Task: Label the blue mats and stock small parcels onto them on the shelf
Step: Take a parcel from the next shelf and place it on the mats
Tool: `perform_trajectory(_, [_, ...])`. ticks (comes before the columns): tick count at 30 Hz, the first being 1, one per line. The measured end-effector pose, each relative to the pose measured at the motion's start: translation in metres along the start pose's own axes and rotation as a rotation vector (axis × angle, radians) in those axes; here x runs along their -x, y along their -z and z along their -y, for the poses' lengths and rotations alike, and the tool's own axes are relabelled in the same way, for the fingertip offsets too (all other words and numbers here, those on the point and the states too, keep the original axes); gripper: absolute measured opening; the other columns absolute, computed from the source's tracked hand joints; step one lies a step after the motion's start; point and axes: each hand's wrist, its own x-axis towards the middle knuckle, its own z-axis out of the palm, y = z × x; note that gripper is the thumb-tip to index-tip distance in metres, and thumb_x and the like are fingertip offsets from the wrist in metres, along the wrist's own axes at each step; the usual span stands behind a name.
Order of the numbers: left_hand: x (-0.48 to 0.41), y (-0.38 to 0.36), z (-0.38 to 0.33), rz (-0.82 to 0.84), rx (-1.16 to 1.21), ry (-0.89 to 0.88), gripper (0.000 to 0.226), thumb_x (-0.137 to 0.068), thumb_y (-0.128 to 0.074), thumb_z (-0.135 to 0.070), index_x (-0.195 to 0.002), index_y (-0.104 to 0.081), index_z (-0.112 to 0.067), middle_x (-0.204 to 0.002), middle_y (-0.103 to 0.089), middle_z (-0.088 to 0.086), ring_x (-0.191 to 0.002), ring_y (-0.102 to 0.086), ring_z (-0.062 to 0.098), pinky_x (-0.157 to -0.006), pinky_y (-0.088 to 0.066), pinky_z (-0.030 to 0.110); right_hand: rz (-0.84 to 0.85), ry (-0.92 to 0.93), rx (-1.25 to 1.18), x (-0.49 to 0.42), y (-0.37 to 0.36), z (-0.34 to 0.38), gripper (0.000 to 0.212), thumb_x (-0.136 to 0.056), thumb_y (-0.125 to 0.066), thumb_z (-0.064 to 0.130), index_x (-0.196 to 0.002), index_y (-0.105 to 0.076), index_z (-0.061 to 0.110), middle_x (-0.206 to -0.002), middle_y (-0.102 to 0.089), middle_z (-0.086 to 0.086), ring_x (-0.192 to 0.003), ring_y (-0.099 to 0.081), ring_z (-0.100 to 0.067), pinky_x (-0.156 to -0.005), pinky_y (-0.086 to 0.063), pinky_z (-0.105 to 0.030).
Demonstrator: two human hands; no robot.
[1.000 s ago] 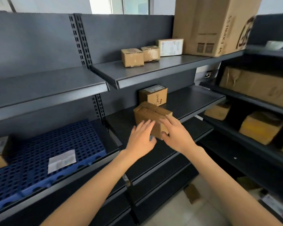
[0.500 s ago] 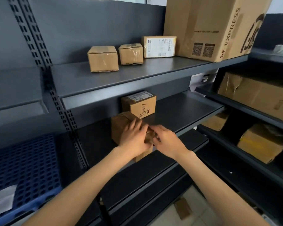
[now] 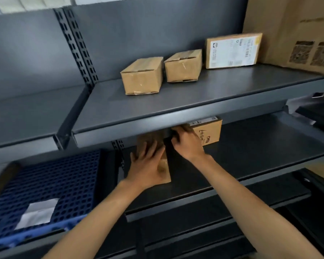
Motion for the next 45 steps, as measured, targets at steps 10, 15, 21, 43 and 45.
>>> perform_trajectory(10, [0.026,-0.007,0.032,-0.330,0.403,0.156,0.083,-0.080,-0.063,-0.052,-0.149,-0.023,-0.031,-0.155,-0.030,-0.003,-0.145,-0.023,0.022,-0.110,-0.035,0.051,0.304,0.040,-0.554,0.012,-0.043,0.042,0.047,-0.101,-0.030,0.052,-0.145,-0.034,0.039,-0.147,-0.047,0.001,-0.133,-0.045,-0.021,-0.109,-0.037,-0.040])
perform_trajectory(15, [0.091,0.016,0.077,-0.513,0.961,0.365,0.074,-0.082,-0.075,-0.032,-0.145,-0.036,-0.030,-0.129,-0.060,-0.008,-0.118,-0.057,0.004,-0.103,-0.046,0.036,0.476,0.285,-0.457,0.023,-0.056,0.094,0.072,-0.085,-0.042,0.073,-0.148,-0.016,0.047,-0.157,-0.028,0.003,-0.142,-0.029,-0.022,-0.112,-0.033,-0.046])
perform_trajectory(21, [0.158,0.022,0.129,-0.612,0.999,0.436,0.076,-0.080,-0.073,-0.043,-0.145,-0.035,-0.033,-0.129,-0.062,-0.007,-0.119,-0.058,0.011,-0.103,-0.046,0.045,0.471,0.476,-0.392,0.040,-0.088,0.172,0.083,-0.084,-0.065,0.053,-0.152,-0.022,0.033,-0.162,-0.012,0.003,-0.150,-0.003,-0.018,-0.121,-0.015,-0.048])
perform_trajectory(43, [0.215,0.015,0.375,-0.508,0.792,0.205,0.069,-0.085,-0.070,-0.037,-0.144,-0.036,-0.026,-0.135,-0.053,-0.003,-0.115,-0.051,0.004,-0.096,-0.043,0.023,0.296,0.320,-0.050,0.043,-0.225,0.371,0.065,-0.094,-0.059,0.030,-0.150,-0.028,0.021,-0.157,-0.028,-0.007,-0.142,-0.028,-0.028,-0.114,-0.031,-0.040])
perform_trajectory(45, [0.216,0.017,0.386,-0.538,0.786,0.192,0.068,-0.086,-0.071,-0.031,-0.144,-0.037,-0.022,-0.136,-0.053,-0.002,-0.117,-0.050,0.005,-0.096,-0.040,0.018,0.282,0.287,-0.109,0.042,-0.232,0.380,0.065,-0.092,-0.062,0.032,-0.149,-0.031,0.019,-0.151,-0.037,-0.011,-0.135,-0.040,-0.030,-0.109,-0.038,-0.040])
